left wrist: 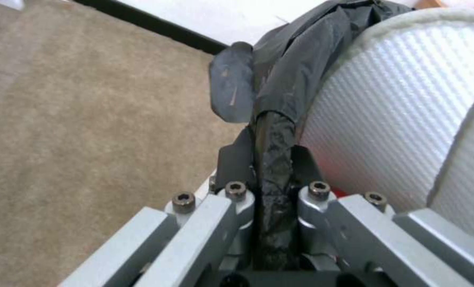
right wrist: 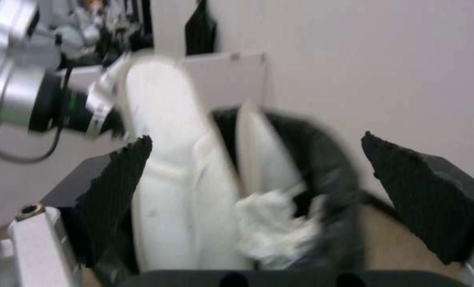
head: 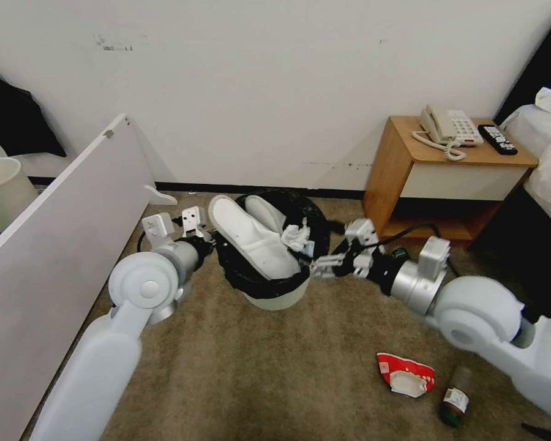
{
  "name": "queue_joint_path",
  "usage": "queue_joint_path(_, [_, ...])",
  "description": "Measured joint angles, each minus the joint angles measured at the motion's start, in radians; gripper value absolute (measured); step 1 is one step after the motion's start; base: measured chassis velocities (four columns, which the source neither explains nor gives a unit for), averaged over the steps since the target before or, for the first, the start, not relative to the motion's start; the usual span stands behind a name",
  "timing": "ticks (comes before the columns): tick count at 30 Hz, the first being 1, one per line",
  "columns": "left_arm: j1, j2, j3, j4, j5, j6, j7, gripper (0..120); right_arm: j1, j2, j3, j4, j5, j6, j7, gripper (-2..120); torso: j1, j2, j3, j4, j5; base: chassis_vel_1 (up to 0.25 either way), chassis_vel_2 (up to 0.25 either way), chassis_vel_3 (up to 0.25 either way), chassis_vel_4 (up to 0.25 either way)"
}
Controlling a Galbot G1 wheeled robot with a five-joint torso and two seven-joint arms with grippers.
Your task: Pick up the trash bin, then pick up the garbage from the floor and place it into the trash bin.
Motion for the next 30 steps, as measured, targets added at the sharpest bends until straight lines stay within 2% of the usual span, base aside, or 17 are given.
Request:
queue_joint_path(9, [0.003,-0.001,-0.039,0.023,0.009,-0.008,0.004,4,-0.112,-0.03,0.209,-0.009,0.025,0.002,0.011,100,0.0,0.0,0.0,-0.0001,0.0,0.0,0.0,0.0,0.0])
queue_joint_path(14, [-0.001,-0.001,-0.043,0.023,0.008,-0.009,0.004,4,-0.165,-0.051,0.247,-0.018,0.021,-0.017,0.031,100,0.0,0.0,0.0,-0.0001,0.0,0.0,0.0,0.0,0.0])
queue_joint_path(18, [-0.007,0.001,-0.044,0.022,0.006,-0.009,0.003,4,-0.195,-0.06,0.25,-0.03,0.015,-0.064,0.079,100,0.0,0.0,0.0,-0.0001,0.0001,0.0,0.0,0.0,0.0])
queue_joint_path(21, [-0.008,0.004,-0.047,0.018,0.003,-0.009,0.003,4,-0.231,-0.073,0.25,-0.041,0.016,-0.189,0.153,100,0.0,0.0,0.0,0.0,0.0001,0.0,0.0,0.0,0.0])
queue_joint_path(22, [-0.008,0.004,-0.047,0.018,0.003,-0.009,0.003,4,-0.231,-0.073,0.25,-0.041,0.016,-0.189,0.153,100,0.0,0.0,0.0,0.0,0.0001,0.0,0.0,0.0,0.0])
queue_joint_path(25, [-0.008,0.008,-0.049,0.018,0.002,-0.009,0.003,4,-0.259,-0.083,0.249,-0.018,0.09,-0.407,0.289,100,0.0,0.0,0.0,-0.0001,0.0,0.0,0.0,0.0,0.0])
queue_joint_path(26, [-0.008,0.008,-0.049,0.018,0.002,-0.009,0.003,4,-0.259,-0.083,0.249,-0.018,0.09,-0.407,0.289,100,0.0,0.0,0.0,-0.0001,0.0,0.0,0.0,0.0,0.0])
queue_joint_path(28, [-0.009,0.008,-0.049,0.018,0.001,-0.009,0.003,4,-0.271,-0.083,0.241,-0.011,0.117,-0.487,0.318,100,0.0,0.0,0.0,-0.0001,0.0001,0.0,0.0,0.0,0.0])
queue_joint_path(30, [-0.01,0.008,-0.049,0.02,0.001,-0.009,0.003,4,-0.273,-0.083,0.234,-0.011,0.119,-0.508,0.32,100,0.0,0.0,0.0,-0.0001,0.0001,0.0,0.0,0.0,0.0])
